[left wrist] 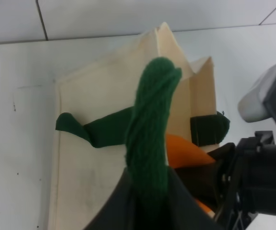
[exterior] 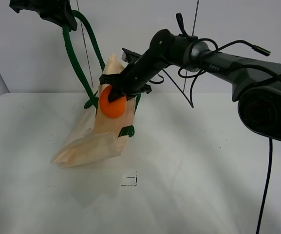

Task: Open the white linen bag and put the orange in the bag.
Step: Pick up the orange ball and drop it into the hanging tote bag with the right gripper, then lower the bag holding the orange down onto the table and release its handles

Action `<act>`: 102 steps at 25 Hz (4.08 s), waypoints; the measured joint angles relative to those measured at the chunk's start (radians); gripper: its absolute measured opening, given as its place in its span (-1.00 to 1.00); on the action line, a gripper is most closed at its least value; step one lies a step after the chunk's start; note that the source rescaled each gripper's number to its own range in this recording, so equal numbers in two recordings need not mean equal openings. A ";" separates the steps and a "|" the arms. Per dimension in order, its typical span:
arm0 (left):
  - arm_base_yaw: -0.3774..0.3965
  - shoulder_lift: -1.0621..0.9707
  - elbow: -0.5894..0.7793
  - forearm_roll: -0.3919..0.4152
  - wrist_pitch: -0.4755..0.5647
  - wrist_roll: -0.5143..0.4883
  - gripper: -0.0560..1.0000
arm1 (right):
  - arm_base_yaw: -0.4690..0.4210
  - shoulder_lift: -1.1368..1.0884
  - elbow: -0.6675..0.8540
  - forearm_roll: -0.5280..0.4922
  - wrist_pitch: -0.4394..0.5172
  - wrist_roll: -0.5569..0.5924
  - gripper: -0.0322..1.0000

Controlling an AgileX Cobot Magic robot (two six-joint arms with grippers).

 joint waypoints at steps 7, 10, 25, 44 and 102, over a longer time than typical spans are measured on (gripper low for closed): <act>0.000 0.000 0.000 -0.001 0.000 0.000 -0.89 | 0.001 -0.013 0.000 -0.117 0.024 -0.010 0.93; 0.000 0.000 0.001 -0.002 0.000 0.000 -0.89 | 0.002 -0.035 -0.018 -0.312 0.113 0.103 0.99; 0.000 -0.001 0.001 -0.002 0.000 0.000 -0.89 | -0.243 -0.045 -0.051 -0.595 0.303 0.204 1.00; 0.000 -0.001 0.001 -0.002 0.000 0.000 -0.89 | -0.416 -0.129 0.030 -0.594 0.330 0.175 1.00; 0.000 0.000 0.001 -0.002 0.000 0.008 -0.89 | -0.471 -2.378 1.644 -0.611 0.150 0.169 1.00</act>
